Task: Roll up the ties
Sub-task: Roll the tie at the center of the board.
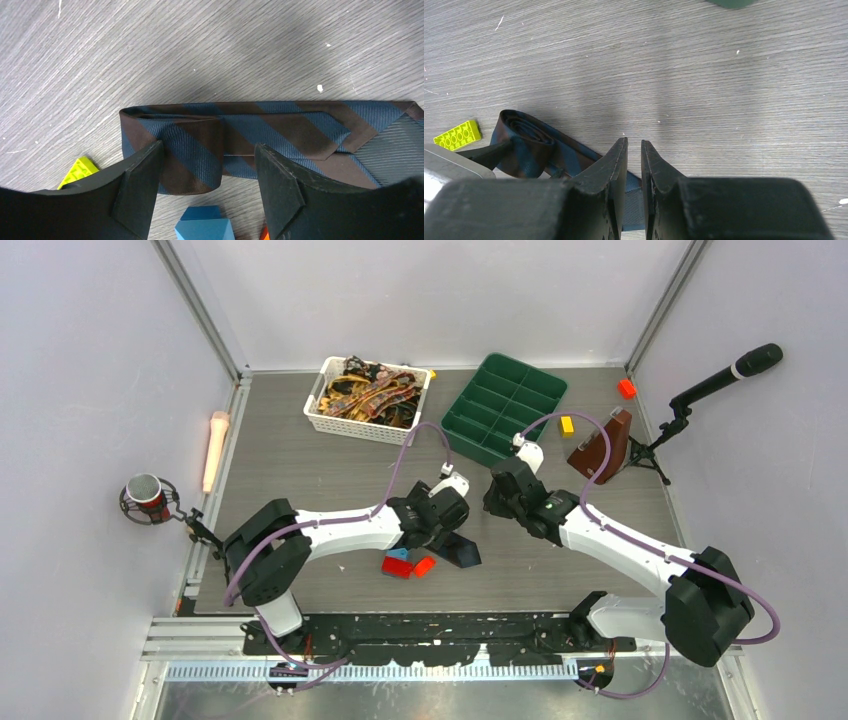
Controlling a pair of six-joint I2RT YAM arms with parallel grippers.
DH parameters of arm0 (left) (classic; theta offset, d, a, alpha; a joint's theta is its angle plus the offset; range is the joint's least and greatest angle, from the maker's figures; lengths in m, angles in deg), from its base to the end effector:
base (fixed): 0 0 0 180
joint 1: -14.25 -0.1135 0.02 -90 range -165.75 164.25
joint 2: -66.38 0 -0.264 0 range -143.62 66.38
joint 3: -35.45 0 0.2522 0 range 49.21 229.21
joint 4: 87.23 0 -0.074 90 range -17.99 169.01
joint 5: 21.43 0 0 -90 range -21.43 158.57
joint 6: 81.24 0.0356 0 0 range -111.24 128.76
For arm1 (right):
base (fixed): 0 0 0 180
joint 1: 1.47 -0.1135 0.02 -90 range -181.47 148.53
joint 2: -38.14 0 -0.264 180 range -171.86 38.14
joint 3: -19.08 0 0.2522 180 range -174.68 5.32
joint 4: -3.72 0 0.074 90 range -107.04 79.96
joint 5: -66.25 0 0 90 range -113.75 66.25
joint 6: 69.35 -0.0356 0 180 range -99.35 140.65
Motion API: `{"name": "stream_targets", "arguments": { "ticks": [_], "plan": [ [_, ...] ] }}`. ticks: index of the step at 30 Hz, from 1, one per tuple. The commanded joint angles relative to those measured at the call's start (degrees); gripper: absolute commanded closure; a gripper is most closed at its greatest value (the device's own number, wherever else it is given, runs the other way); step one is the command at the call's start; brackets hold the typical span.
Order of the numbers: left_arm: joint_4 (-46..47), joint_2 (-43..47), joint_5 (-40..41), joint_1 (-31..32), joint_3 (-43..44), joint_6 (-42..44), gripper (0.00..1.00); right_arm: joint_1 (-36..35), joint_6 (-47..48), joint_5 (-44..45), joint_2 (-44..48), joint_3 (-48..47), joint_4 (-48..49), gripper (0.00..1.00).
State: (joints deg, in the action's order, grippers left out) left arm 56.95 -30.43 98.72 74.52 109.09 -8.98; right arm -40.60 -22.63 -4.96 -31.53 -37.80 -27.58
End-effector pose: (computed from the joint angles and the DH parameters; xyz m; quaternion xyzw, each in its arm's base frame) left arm 0.1827 -0.2839 0.1866 0.2727 0.8923 0.0323 0.3583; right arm 0.2024 0.1499 0.2303 0.0965 0.9056 0.1404 0.3885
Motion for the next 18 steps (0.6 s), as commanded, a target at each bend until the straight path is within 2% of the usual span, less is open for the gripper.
{"name": "stream_targets", "arguments": {
  "ticks": [1, 18],
  "plan": [
    [1.0, 1.9, -3.4, 0.3, 0.5, -3.0, 0.32, 0.3, -0.4, 0.4, 0.0, -0.2, 2.3, 0.78],
    [4.7, 2.8, -7.7, -1.4, -3.0, -7.0, 0.35, 0.3, -0.7, 0.0, -0.2, 0.0, 2.5, 0.77]
  ]
}}
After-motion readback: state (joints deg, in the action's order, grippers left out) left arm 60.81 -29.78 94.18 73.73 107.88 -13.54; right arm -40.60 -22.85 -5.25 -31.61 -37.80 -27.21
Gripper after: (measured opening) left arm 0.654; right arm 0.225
